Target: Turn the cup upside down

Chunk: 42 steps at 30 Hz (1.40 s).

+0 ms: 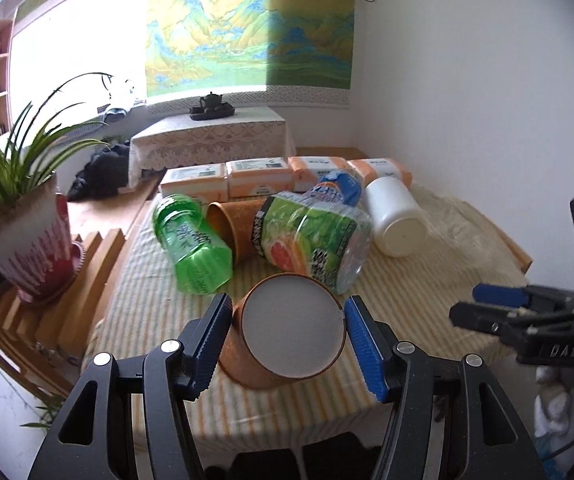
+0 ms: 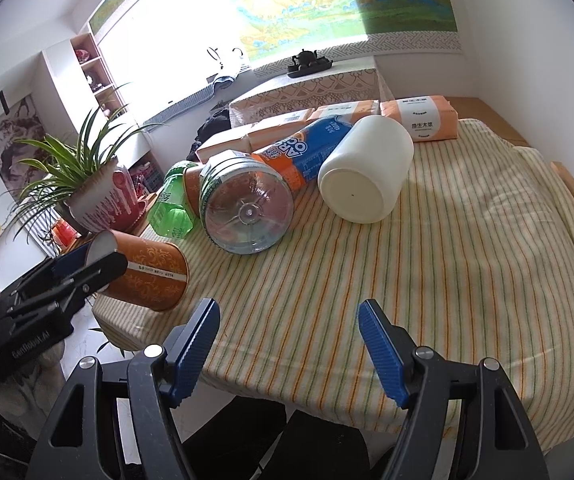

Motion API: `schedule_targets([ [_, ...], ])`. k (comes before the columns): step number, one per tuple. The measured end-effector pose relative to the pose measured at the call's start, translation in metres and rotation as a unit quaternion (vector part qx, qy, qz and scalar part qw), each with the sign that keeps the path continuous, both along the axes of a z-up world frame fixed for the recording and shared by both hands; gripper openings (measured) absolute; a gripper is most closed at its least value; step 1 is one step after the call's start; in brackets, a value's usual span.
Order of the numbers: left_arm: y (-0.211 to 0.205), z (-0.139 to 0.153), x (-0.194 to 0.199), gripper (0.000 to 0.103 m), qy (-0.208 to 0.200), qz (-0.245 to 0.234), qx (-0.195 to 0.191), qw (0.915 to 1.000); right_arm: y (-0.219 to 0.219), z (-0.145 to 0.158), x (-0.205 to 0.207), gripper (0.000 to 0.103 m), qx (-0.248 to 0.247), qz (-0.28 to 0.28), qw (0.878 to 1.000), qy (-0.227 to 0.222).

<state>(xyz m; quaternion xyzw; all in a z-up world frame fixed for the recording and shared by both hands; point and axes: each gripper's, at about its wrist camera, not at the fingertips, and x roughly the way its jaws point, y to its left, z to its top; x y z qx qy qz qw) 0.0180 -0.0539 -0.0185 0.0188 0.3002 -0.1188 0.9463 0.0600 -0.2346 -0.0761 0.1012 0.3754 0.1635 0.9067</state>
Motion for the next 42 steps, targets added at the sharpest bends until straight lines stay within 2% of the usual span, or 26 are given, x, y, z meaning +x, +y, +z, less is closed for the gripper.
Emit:
schedule_targets([
  [11, -0.030, 0.011, 0.012, 0.062, 0.008, -0.055, -0.044, 0.9975, -0.017, 0.001, -0.004, 0.068, 0.003, -0.026, 1.000, 0.000],
  [20, -0.066, 0.001, 0.031, 0.062, 0.030, -0.089, -0.070, 0.9931, -0.036, 0.001, -0.009, 0.068, 0.001, -0.050, 0.999, 0.000],
  [31, -0.078, -0.013, 0.047, 0.063, 0.041, -0.089, -0.056, 0.9936, -0.047, -0.004, -0.012, 0.068, 0.003, -0.065, 0.998, 0.003],
  [33, -0.078, -0.013, 0.047, 0.073, 0.041, -0.092, -0.054, 0.9934, -0.046, -0.004, -0.012, 0.068, 0.003, -0.063, 0.998, 0.003],
  [35, -0.077, -0.013, 0.046, 0.087, 0.034, -0.092, -0.054, 0.9937, -0.045, -0.004, -0.012, 0.068, 0.002, -0.063, 0.998, 0.003],
  [42, -0.067, -0.006, 0.039, 0.090, 0.030, -0.087, -0.051, 0.9945, -0.042, -0.003, -0.013, 0.068, 0.005, -0.062, 0.998, 0.001],
])
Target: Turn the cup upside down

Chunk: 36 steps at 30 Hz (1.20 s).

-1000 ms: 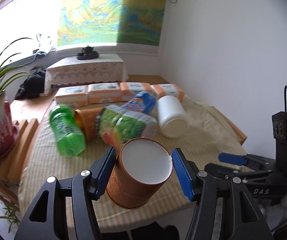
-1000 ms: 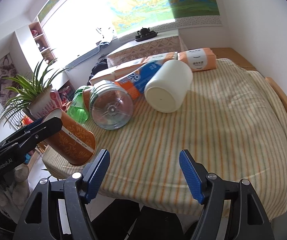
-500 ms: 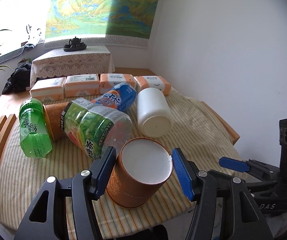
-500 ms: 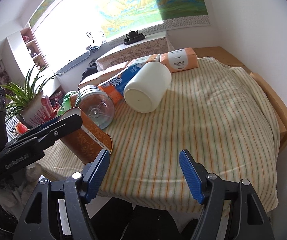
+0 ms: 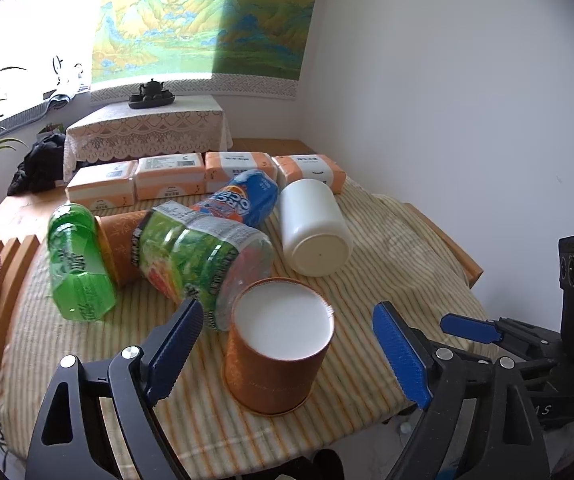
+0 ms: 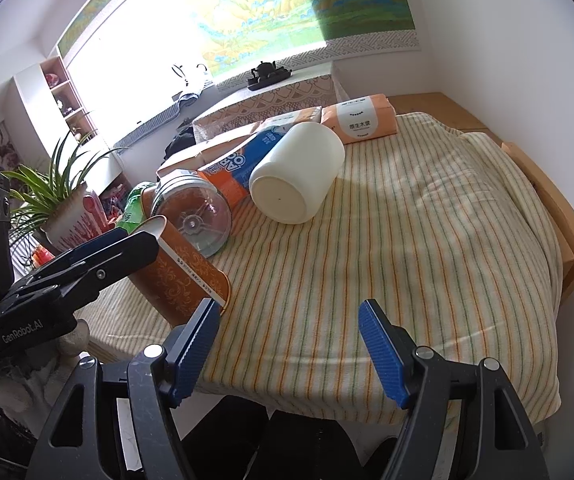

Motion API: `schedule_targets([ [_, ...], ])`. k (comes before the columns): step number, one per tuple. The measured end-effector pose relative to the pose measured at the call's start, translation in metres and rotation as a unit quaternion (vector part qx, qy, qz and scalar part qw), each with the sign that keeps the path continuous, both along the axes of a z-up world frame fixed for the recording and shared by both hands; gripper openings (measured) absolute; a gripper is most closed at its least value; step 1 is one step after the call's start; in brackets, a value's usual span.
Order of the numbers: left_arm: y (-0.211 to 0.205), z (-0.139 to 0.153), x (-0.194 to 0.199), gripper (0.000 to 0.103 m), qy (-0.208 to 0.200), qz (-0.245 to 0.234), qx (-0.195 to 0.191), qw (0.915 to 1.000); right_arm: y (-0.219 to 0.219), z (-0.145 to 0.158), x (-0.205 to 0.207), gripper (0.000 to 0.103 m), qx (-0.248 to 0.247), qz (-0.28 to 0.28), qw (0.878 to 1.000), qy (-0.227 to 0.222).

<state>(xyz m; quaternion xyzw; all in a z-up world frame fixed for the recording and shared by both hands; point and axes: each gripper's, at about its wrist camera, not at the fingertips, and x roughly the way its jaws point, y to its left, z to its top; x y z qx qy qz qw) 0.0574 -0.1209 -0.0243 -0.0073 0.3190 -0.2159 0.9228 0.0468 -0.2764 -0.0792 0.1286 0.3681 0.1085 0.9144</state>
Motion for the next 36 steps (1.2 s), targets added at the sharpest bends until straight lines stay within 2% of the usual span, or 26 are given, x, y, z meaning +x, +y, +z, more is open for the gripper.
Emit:
schedule_targets([
  [5, 0.017, 0.003, -0.011, 0.090, -0.019, 0.027, 0.031, 0.9990, 0.008, 0.005, -0.005, 0.069, -0.012, -0.002, 1.000, -0.014],
  [7, 0.026, 0.001, -0.017, 0.091, -0.024, 0.041, 0.047, 0.9978, 0.013, 0.008, -0.008, 0.072, -0.015, -0.004, 1.000, -0.022],
  [8, 0.033, 0.000, -0.020, 0.091, -0.026, 0.051, 0.055, 0.9969, 0.015, 0.009, -0.009, 0.077, -0.016, -0.004, 1.000, -0.027],
  [14, 0.068, -0.003, -0.038, 0.092, -0.031, 0.094, 0.065, 0.9930, 0.035, 0.016, -0.019, 0.081, -0.042, -0.010, 0.998, -0.055],
  [24, 0.099, 0.002, -0.070, 0.096, -0.050, 0.137, 0.047, 0.9883, 0.069, 0.026, -0.046, 0.088, -0.089, -0.026, 0.990, -0.107],
  [33, 0.104, 0.006, -0.086, 0.098, -0.072, 0.159, 0.042, 0.9838, 0.071, 0.029, -0.064, 0.093, -0.087, -0.055, 0.985, -0.138],
  [36, 0.105, 0.007, -0.089, 0.102, -0.076, 0.163, 0.039, 0.9829, 0.071, 0.030, -0.067, 0.094, -0.085, -0.065, 0.984, -0.144],
])
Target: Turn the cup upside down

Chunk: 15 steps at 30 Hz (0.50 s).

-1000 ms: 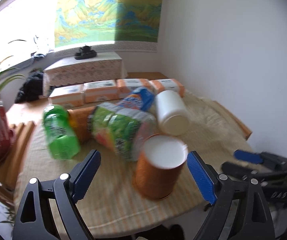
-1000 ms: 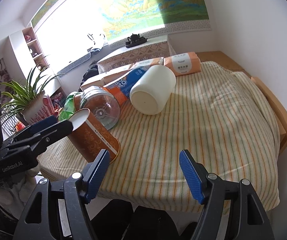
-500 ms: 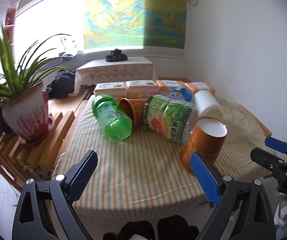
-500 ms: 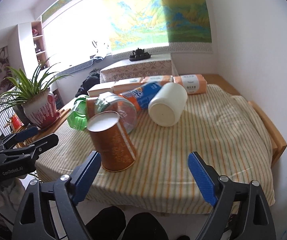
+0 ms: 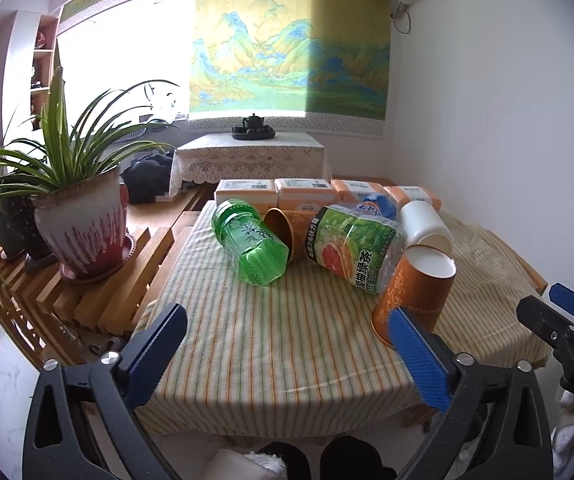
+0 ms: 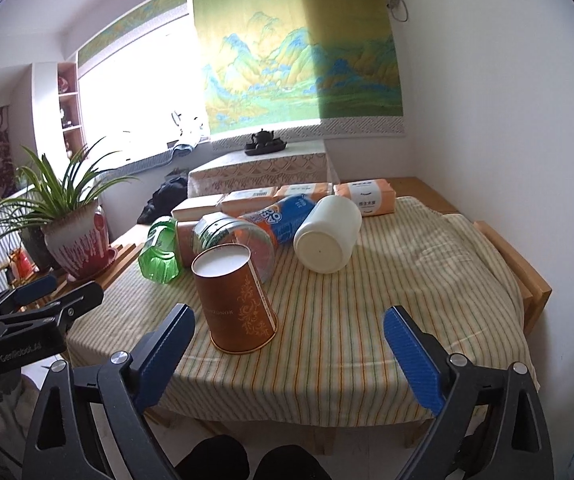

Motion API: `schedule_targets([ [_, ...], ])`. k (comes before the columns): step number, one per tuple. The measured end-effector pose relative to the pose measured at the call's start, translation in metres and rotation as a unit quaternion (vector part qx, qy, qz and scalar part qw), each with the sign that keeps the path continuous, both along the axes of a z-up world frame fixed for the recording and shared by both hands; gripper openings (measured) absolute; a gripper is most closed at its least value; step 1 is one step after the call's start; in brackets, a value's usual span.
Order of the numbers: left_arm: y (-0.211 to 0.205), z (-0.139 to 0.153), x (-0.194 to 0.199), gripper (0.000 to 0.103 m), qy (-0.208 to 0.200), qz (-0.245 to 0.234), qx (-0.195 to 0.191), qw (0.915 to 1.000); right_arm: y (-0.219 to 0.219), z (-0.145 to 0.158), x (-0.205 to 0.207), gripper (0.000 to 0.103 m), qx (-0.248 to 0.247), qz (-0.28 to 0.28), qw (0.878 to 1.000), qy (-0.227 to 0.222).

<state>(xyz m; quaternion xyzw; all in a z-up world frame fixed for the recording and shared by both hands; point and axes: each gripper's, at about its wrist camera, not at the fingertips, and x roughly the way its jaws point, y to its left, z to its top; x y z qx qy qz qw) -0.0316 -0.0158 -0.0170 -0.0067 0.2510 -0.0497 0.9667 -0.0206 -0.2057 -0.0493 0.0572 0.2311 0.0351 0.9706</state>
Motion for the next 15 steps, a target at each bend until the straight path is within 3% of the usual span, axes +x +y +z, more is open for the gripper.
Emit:
schedule_targets([
  [15, 0.0019, -0.0010, -0.0030, 0.102, 0.000, 0.007, -0.003, 1.0000, 0.0055, 0.0000, -0.0050, 0.095, -0.012, -0.011, 1.000, -0.007],
])
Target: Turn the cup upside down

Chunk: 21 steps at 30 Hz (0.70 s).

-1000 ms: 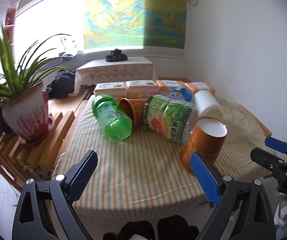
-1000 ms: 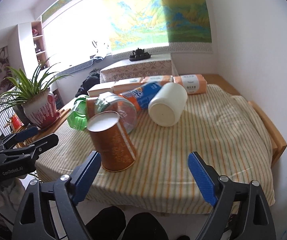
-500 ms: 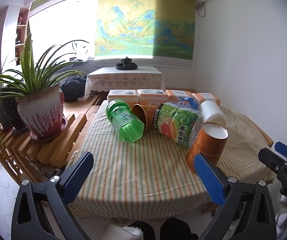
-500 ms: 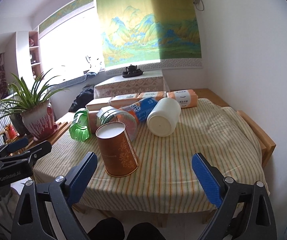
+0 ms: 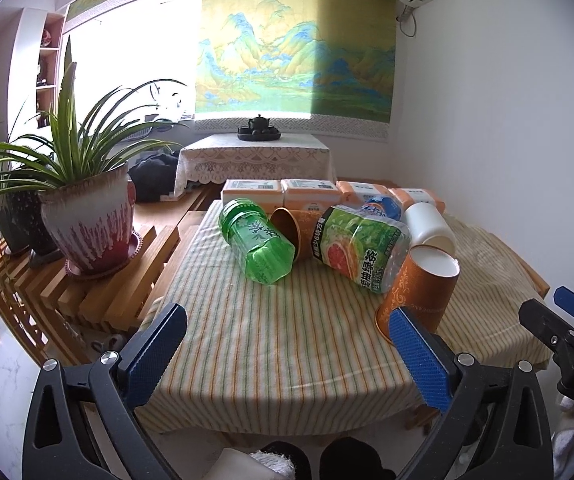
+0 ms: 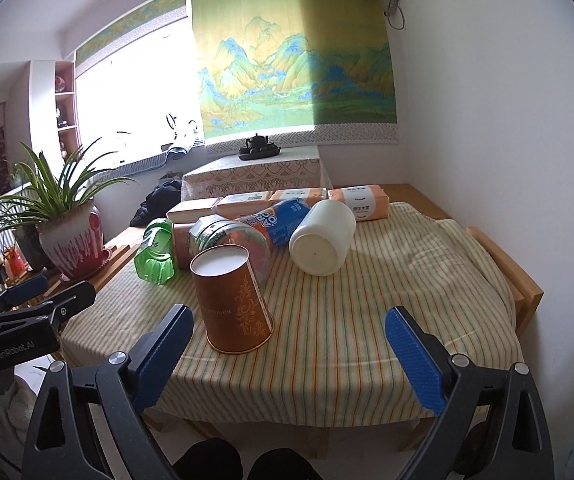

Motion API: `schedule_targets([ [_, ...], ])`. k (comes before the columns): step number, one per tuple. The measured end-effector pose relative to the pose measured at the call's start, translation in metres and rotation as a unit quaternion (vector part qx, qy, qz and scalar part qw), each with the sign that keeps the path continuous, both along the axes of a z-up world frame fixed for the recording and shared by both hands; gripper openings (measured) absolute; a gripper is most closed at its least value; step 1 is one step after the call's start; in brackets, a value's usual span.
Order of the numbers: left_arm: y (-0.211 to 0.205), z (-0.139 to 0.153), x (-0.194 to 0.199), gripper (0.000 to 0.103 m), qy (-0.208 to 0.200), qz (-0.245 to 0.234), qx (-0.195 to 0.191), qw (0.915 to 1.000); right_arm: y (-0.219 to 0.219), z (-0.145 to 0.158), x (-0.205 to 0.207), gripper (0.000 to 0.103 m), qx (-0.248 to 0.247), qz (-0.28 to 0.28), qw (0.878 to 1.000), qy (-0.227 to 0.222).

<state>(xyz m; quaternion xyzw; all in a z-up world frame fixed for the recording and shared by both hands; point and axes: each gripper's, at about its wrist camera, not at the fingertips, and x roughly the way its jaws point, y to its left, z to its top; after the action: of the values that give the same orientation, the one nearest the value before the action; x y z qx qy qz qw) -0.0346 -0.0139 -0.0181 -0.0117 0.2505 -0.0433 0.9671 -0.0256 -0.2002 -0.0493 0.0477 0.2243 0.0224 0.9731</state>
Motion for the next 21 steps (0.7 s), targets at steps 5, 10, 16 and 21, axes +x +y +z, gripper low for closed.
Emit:
schedule_targets([
  [5, -0.0003, -0.0001, -0.0001, 0.102, 0.000, -0.002, 0.001, 1.0000, -0.0004, -0.0003, 0.0009, 0.095, 0.001, 0.001, 1.000, 0.001],
  [10, -0.0011, 0.0011, -0.0007, 0.102, -0.001, -0.001, 0.001, 1.0000, -0.0014, -0.0007, 0.0014, 0.095, 0.002, 0.000, 1.000, 0.000],
  [16, -0.0021, 0.0013, 0.0000, 0.102, -0.002, -0.001, 0.004, 1.0000, -0.0027, -0.0006, 0.0023, 0.095, 0.005, -0.002, 1.000, 0.000],
  [21, -0.0023, 0.0016, 0.0007, 0.102, -0.002, -0.002, 0.005, 1.0000, -0.0031, -0.0009, 0.0027, 0.095, 0.003, -0.002, 1.000, 0.001],
])
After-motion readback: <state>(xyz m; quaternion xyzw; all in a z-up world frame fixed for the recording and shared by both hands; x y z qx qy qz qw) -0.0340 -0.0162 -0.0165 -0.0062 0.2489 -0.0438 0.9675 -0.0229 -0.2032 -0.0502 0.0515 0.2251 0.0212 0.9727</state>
